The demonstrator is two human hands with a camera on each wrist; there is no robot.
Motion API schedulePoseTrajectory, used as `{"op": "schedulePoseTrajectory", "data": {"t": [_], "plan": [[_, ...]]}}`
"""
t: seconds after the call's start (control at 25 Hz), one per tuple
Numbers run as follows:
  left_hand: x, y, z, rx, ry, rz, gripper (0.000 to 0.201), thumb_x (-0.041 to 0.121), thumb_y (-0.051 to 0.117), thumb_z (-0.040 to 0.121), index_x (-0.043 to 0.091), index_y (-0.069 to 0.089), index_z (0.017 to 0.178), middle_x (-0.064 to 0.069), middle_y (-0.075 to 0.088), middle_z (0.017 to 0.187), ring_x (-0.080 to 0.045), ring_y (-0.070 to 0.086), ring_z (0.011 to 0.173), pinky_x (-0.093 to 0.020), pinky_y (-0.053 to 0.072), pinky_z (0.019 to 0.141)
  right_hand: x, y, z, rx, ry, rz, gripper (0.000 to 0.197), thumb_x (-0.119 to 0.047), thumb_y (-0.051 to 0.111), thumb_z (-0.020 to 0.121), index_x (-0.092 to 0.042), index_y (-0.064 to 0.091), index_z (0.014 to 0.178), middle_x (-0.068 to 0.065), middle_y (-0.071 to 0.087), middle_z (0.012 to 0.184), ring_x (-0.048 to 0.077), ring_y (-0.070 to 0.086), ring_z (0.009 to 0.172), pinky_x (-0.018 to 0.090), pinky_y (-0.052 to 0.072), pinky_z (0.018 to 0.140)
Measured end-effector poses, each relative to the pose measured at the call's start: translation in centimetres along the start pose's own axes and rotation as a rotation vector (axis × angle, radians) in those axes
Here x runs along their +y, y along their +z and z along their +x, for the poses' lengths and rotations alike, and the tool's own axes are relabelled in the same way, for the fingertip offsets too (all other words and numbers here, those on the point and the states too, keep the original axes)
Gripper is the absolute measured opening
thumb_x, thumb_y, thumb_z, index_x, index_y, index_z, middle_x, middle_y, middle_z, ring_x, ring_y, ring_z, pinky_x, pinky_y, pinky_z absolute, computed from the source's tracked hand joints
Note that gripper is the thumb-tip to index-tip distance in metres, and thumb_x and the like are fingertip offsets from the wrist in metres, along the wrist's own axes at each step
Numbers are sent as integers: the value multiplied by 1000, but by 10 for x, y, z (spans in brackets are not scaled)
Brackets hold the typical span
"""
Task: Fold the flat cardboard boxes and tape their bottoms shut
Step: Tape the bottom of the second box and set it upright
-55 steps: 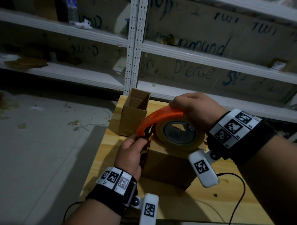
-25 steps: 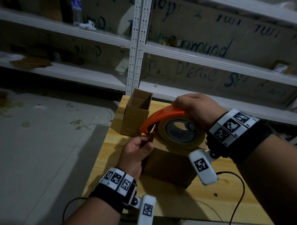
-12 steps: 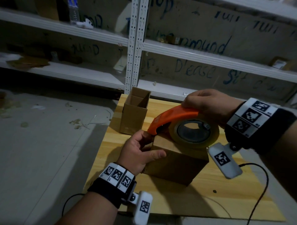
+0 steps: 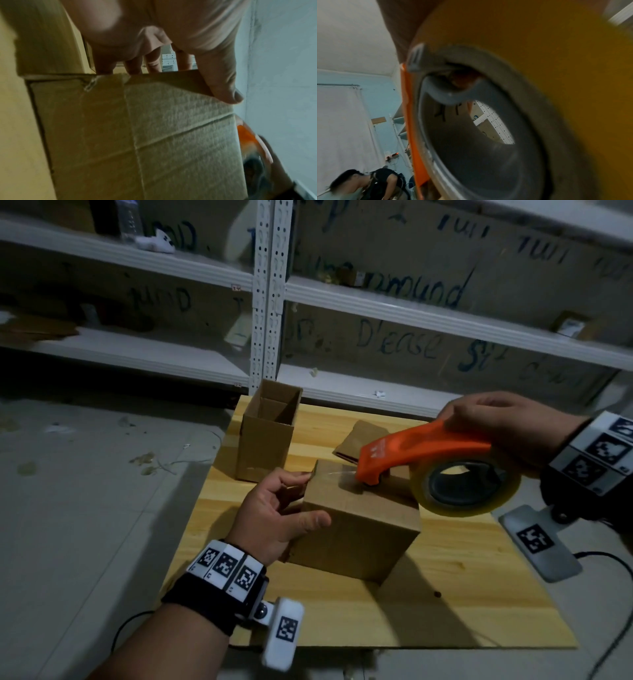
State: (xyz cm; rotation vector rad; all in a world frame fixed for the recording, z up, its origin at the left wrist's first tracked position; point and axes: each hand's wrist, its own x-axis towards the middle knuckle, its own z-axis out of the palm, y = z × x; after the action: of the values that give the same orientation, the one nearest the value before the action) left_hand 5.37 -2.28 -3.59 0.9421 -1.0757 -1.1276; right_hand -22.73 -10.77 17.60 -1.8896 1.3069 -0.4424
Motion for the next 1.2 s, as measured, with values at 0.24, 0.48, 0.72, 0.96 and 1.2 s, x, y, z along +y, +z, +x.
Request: {"op": "schedulePoseTrajectory", "data": {"t": [0.24, 0.48, 0.72, 0.96, 1.2], "plan": [[-1, 0, 0, 9, 4, 1, 60, 8, 86, 62, 15, 64, 118, 8, 77, 119, -10, 72, 114, -28, 63, 86, 44, -18, -4, -56, -13, 132, 59, -55, 82, 56, -12, 75, 95, 17, 70, 83, 26, 71, 65, 33, 60, 60], [2, 2, -1, 18, 7, 48, 61, 11, 87, 63, 19, 64, 118, 3, 77, 121, -14, 71, 118, -29, 62, 89, 71, -18, -4, -55, -86, 200, 42, -50, 78, 75, -12, 74, 92, 15, 71, 81, 29, 71, 67, 34, 61, 61], [23, 2, 2, -162, -27, 280, 76, 48, 84, 79, 71, 43, 139, 12, 50, 151, -13, 56, 133, -42, 57, 102, 75, -7, -2, 48, -135, 166, 21, -29, 59, 82, -11, 69, 89, 13, 71, 82, 27, 69, 66, 33, 58, 60], [29, 15, 2, -110, 198, 745, 62, 78, 75, 62, 67, 58, 121, 21, 34, 156, -6, 37, 141, -35, 41, 109, 78, -1, -5, 18, -184, 201, 22, -25, 59, 83, -5, 66, 90, 15, 67, 77, 25, 66, 60, 28, 56, 53], [26, 13, 0, -94, 198, 789, 57, 77, 74, 64, 67, 57, 117, 19, 36, 145, -5, 39, 128, -21, 43, 90, 98, -12, -12, 5, -173, 235, 18, -25, 60, 84, -8, 67, 84, 7, 68, 69, 21, 66, 56, 26, 56, 53]]}}
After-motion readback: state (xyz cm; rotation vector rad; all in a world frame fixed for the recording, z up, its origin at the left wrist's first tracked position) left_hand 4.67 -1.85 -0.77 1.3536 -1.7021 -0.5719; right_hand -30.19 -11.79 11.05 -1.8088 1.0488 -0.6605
